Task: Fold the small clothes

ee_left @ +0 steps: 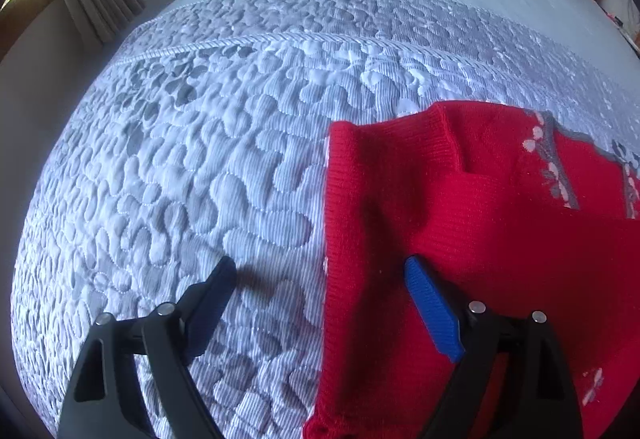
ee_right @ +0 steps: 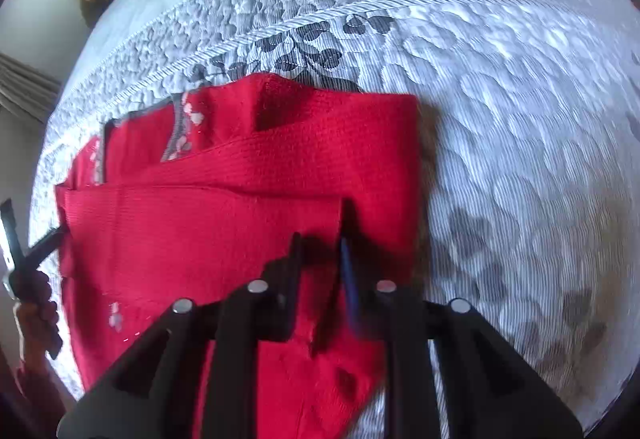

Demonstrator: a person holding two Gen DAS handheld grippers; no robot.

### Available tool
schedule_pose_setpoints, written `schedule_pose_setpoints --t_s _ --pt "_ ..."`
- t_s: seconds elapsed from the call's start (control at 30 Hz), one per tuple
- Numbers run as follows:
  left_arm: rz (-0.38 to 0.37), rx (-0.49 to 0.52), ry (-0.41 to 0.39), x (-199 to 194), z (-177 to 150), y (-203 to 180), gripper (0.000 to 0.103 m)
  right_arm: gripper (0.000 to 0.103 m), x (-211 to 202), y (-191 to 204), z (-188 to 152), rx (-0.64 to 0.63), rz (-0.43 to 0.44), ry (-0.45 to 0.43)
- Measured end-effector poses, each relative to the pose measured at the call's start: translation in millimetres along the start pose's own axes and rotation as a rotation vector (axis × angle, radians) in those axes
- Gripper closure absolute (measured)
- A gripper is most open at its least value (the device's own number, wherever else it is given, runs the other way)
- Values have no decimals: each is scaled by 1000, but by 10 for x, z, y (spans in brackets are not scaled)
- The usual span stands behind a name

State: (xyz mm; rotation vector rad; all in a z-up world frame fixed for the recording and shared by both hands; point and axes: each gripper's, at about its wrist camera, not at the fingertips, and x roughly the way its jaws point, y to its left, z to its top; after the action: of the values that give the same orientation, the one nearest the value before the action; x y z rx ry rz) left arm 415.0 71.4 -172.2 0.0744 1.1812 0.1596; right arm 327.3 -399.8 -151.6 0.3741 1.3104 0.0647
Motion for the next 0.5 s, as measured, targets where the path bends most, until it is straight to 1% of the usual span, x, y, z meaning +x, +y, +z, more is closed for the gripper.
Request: schedule_pose_setpoints --t_s 0.03,0.07,0.13,0.17,0.2,0.23,0.3,0.33,0.43,0.5 --pt "-17 -2 -2 -46 -39 19 17 58 -37 3 -29 -1 13 -3" --pt "-27 3 -6 -85 -79 20 17 58 -79 30 -82 -19 14 0" --pt "-21 41 -12 -128 -195 -32 17 58 -58 97 -161 -57 -17 33" --pt "-8 64 -13 -117 -245 -73 17 64 -17 115 -184 -65 -41 50" --pt "6 76 -21 -107 -279 -103 17 72 26 130 -197 -74 -77 58" --pt "17 79 -28 -85 -306 -120 16 76 43 135 -205 -81 -107 56" --pt "2 46 -16 -31 -307 -88 14 83 60 122 -211 -61 -126 56" --pt "-7 27 -7 0 -301 -50 11 86 66 115 -217 -59 -141 53" --pt "-23 4 10 15 -296 5 10 86 56 137 -280 -69 -154 20" --pt "-35 -1 32 -60 -324 37 11 83 -78 105 -380 -38 -116 -4"
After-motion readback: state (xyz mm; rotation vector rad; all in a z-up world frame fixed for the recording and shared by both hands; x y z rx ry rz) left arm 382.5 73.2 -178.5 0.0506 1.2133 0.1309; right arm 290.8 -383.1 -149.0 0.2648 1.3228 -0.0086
